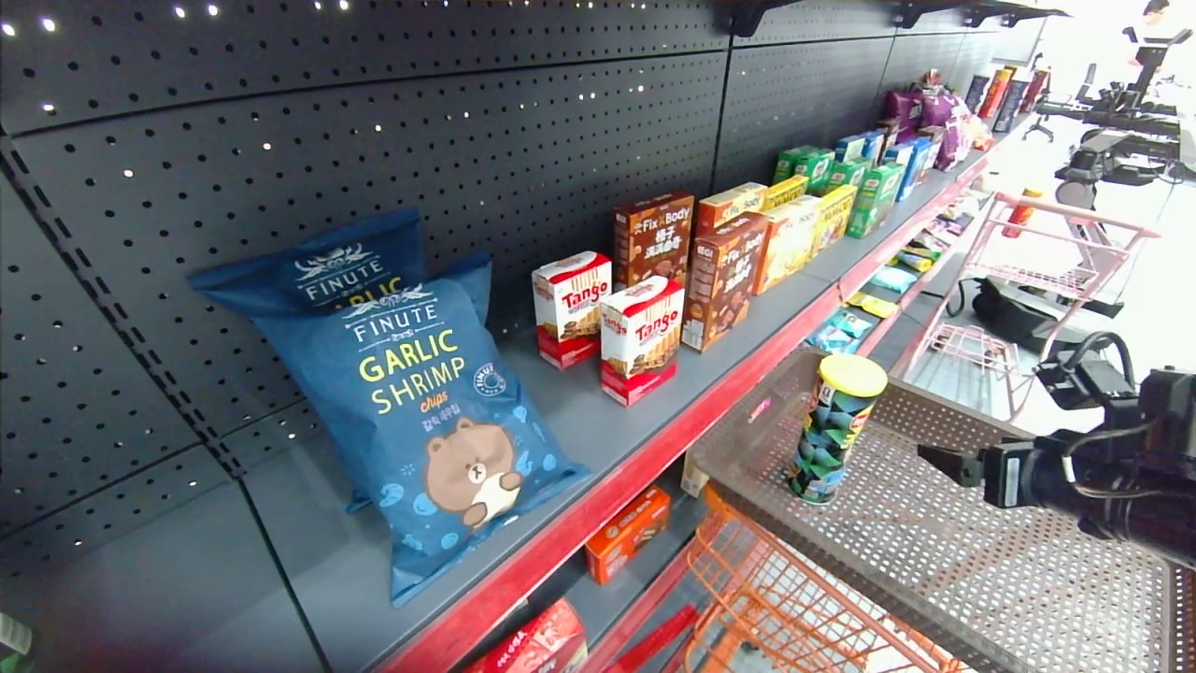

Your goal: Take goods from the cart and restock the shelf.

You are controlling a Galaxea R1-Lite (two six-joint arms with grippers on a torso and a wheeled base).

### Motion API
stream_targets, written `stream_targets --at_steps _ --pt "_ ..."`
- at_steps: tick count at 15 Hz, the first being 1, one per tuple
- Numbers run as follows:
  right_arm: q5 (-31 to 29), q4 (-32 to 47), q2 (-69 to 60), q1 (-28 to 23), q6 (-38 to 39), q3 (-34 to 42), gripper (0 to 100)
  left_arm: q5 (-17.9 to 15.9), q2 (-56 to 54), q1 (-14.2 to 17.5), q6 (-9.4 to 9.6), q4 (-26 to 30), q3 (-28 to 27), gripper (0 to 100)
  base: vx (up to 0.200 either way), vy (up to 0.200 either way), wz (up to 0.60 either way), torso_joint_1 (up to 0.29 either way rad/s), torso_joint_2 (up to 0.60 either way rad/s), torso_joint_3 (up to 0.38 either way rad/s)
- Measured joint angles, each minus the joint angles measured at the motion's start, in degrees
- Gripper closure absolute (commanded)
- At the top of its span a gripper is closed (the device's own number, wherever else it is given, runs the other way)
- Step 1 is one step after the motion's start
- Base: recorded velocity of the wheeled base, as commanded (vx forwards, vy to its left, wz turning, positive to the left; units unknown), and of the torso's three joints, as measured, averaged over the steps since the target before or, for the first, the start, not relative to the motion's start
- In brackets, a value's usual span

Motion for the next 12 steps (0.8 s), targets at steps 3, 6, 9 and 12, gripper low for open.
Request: stream_targets --at_steps 3,6,9,12 --pt "2.28 -2.19 7.41 -0.27 -0.17 -6.14 0 -0.02 0.00 0.00 0.00 0.00 0.00 0 0.000 0.000 0.00 0.000 0.00 0.000" --pt "7.09 -2.19 12.09 -0.68 -0.94 -10.91 0 0.00 0.00 0.00 0.00 0.00 0.00 0 0.000 0.000 0.00 0.000 0.00 0.000" --pt "8.44 -2.04 13.99 -0.04 -3.40 -11.74 0 -0.02 0.00 0.00 0.00 0.00 0.00 0 0.000 0.000 0.00 0.000 0.00 0.000" --pt "11.17 -2.36 15.08 1.04 -4.22 -12.07 0 -0.02 0.00 0.00 0.00 0.00 0.00 0 0.000 0.000 0.00 0.000 0.00 0.000"
